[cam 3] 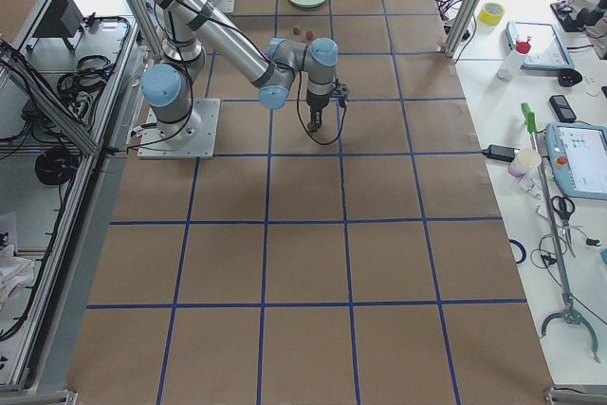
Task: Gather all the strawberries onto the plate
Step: 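Reach the right gripper to the last strawberry and grasp it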
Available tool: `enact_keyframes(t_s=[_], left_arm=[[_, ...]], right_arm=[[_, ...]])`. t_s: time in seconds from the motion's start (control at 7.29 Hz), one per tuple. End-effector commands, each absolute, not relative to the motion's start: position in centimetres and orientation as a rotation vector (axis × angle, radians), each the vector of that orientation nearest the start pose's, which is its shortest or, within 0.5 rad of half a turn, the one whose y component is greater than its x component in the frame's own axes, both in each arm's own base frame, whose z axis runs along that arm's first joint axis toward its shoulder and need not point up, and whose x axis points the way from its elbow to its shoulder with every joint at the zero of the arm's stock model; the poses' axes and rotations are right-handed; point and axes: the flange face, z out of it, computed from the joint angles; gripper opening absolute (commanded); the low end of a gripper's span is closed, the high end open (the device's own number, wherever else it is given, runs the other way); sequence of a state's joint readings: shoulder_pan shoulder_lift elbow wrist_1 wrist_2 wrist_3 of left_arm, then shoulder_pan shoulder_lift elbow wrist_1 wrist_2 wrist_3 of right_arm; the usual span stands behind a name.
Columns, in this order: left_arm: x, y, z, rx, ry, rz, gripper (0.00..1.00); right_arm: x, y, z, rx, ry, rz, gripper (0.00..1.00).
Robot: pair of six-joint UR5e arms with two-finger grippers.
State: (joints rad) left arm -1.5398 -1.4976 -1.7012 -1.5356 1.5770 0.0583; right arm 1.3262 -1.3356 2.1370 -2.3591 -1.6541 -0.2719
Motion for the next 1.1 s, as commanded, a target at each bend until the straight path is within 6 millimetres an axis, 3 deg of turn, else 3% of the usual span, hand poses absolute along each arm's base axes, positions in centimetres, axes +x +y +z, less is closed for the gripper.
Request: enact_keyframes(t_s=[0.0,0.14,0.27,0.41,0.55,0.69,0.82,0.96], left_arm=[[-12.2,-46.1,46.2,0.055,3.137,0.034,1.00],[-12.2,-46.1,46.2,0.055,3.137,0.036,1.00],[-12.2,-46.0,46.1,0.055,3.134,0.041,1.00],[-12.3,-45.9,46.2,0.058,3.134,0.039,1.00],[-12.3,-45.8,45.8,0.058,3.134,0.053,1.00],[-12.3,-45.8,45.5,0.058,3.134,0.058,1.00],[-11.9,-45.8,45.6,0.051,3.129,0.058,1.00],[-11.9,-45.8,45.5,0.048,3.127,0.061,1.00]], right_arm=[[4.0,-53.9,26.5,0.033,3.144,-0.009,0.00],[10.6,-55.1,29.1,0.086,3.136,-0.053,0.00],[17.6,-53.7,29.0,0.131,3.128,-0.073,0.00],[24.7,-51.4,28.2,0.151,3.125,-0.057,0.00],[32.4,-48.4,25.8,0.061,3.137,-0.058,0.01],[38.4,-45.6,23.7,0.136,3.114,-0.106,0.01],[42.2,-43.3,21.3,0.197,3.111,-0.122,0.01],[43.8,-42.9,22.1,0.216,3.089,-0.154,0.02]])
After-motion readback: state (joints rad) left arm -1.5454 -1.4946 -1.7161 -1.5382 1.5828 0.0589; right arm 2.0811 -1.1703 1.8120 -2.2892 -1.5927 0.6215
